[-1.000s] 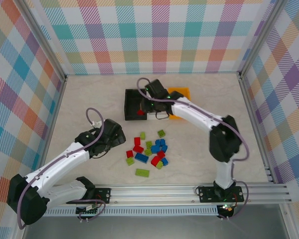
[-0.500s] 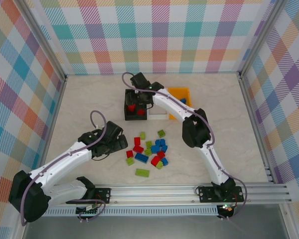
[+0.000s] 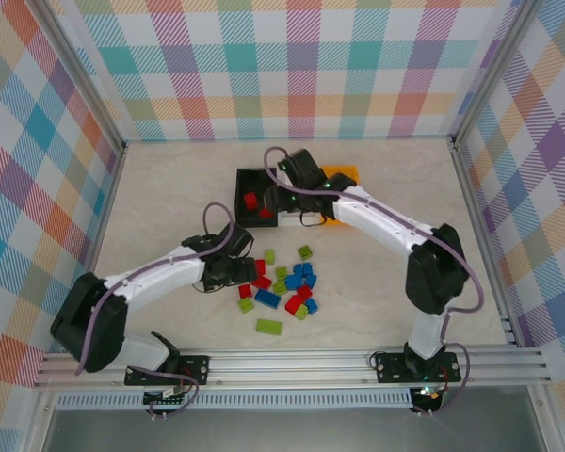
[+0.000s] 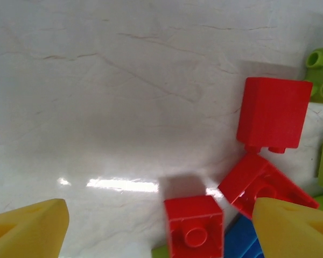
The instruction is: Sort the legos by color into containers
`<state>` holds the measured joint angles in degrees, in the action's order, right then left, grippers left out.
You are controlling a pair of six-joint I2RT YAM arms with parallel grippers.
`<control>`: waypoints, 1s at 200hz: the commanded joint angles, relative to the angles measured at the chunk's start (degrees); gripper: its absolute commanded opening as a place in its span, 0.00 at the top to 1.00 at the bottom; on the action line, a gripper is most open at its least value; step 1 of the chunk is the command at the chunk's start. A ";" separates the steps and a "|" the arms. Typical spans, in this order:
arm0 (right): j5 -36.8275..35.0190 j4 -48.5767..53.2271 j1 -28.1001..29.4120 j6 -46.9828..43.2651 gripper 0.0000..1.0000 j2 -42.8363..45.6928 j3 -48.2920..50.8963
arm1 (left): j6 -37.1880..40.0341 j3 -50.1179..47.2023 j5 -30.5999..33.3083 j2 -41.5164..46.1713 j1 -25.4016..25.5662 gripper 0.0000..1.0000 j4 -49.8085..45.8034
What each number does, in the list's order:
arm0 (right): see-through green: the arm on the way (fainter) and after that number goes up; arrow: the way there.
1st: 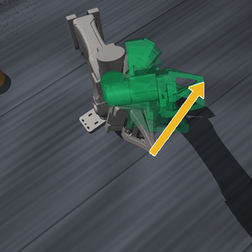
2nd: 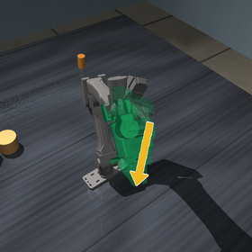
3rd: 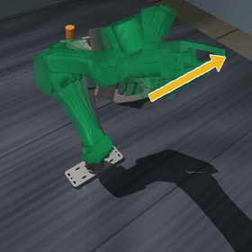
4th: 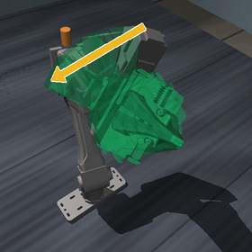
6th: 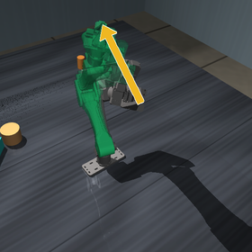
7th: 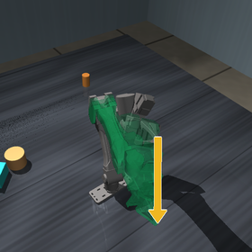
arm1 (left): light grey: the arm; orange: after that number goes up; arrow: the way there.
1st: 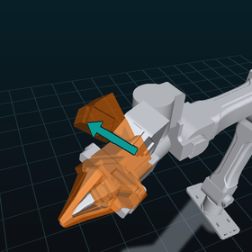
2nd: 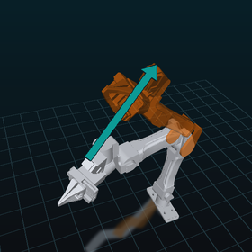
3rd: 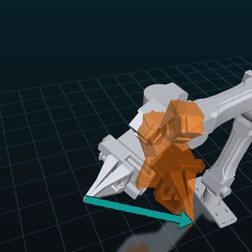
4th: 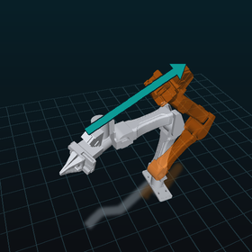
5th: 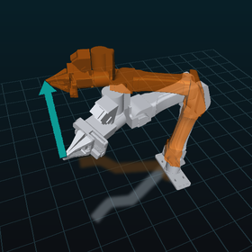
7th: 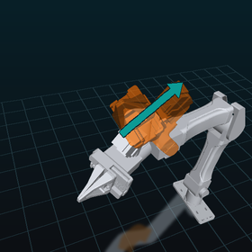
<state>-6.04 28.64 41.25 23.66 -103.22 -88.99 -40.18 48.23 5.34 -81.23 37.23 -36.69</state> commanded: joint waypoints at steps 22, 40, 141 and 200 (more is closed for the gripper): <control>-1.00 -5.25 -1.13 2.78 0.38 7.19 11.03 | 3.85 6.47 2.60 -7.10 1.42 0.17 0.74; -1.15 -5.87 -1.46 3.23 0.38 8.93 13.46 | 5.04 9.01 3.07 -10.02 1.93 0.19 0.47; -1.17 -6.92 -4.47 3.57 0.38 15.71 20.08 | 6.88 14.98 4.16 -21.51 4.58 0.31 -0.73; -0.86 -7.08 -4.65 3.76 0.38 16.69 20.61 | 6.72 14.99 6.05 -23.89 4.49 0.47 0.54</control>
<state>-6.85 22.68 36.75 26.59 -88.64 -69.06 -33.56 63.20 9.04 -103.31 41.58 -35.35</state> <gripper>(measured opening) 0.615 0.557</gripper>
